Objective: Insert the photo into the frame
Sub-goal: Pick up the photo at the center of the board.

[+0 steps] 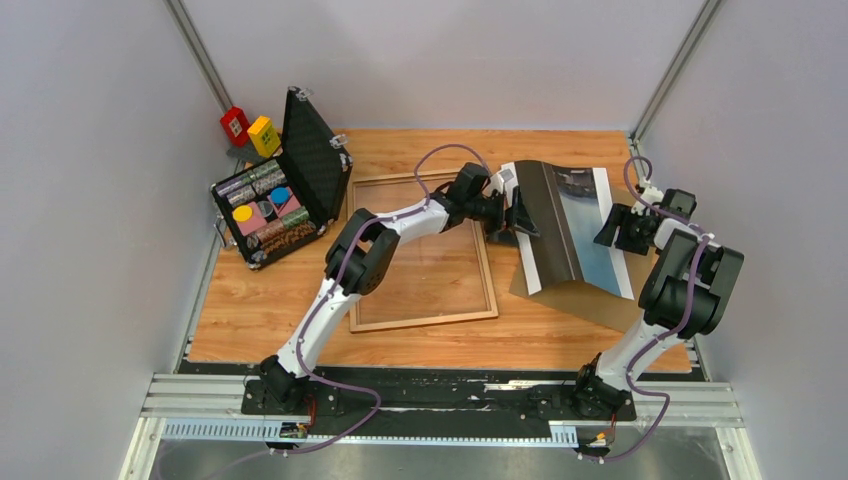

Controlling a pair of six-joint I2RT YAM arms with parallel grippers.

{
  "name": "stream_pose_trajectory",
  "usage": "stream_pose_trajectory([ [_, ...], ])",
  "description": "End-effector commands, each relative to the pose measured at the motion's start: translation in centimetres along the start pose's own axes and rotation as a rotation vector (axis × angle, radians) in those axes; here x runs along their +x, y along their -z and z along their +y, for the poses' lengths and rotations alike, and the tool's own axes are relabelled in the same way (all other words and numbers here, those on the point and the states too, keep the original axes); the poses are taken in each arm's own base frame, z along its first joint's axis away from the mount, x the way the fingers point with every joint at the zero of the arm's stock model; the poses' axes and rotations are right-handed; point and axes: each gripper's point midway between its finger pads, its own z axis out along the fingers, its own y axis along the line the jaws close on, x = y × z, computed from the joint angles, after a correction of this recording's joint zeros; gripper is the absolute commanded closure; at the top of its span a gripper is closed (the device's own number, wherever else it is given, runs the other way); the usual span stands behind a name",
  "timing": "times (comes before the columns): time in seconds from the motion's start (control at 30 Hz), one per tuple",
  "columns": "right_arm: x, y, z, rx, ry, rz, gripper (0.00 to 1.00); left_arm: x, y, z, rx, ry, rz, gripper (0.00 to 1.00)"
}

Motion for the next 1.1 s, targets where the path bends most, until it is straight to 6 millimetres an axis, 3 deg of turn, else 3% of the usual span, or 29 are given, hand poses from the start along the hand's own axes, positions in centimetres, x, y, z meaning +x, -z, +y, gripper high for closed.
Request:
stream_pose_trajectory([
  [0.0,4.2,-0.2,1.4,-0.043,-0.078,0.126,0.38,-1.7,1.0,-3.4,0.139,-0.070,-0.032,0.00],
  [0.2,4.3,-0.2,1.5,-0.050,-0.084,0.129,0.38,-2.5,1.8,-6.0,0.229,-0.117,-0.039,0.00],
  [0.47,4.3,-0.1,1.8,-0.060,-0.087,0.127,0.38,-2.7,0.8,-5.1,0.250,-0.149,-0.032,0.00],
  [1.07,4.4,-0.2,1.8,-0.067,-0.088,0.129,0.38,-2.3,1.4,-8.7,0.458,-0.218,-0.037,0.00],
])
